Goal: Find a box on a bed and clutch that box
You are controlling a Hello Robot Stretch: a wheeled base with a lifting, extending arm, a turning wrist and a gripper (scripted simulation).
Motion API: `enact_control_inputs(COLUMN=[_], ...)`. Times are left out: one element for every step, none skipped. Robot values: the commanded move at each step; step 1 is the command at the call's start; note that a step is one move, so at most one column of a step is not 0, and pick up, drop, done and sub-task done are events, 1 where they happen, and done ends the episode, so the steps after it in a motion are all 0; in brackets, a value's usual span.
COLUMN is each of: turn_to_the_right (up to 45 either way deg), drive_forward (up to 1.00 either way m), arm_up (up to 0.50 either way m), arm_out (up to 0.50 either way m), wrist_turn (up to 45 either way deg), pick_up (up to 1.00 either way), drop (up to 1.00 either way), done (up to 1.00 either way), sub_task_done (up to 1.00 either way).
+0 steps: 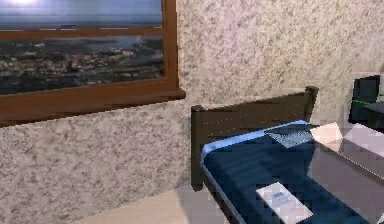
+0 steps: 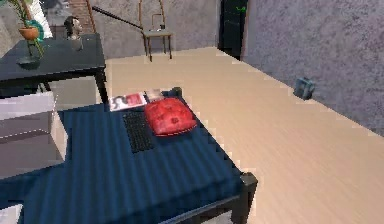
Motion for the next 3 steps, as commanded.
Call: enact_control_inputs(turn_to_the_right=[0.0,0.0,0.0], drive_forward=[0.85,0.0,0.0], arm_up=[0.0,0.5,0.38], arm_out=[0.0,0.0,0.0], wrist_turn=[0.0,0.0,0.0], pick_up=[0.0,0.0,0.0], drop=[0.0,0.0,0.0], done=[0.0,0.0,0.0], sub_task_done=[0.0,0.0,0.0])
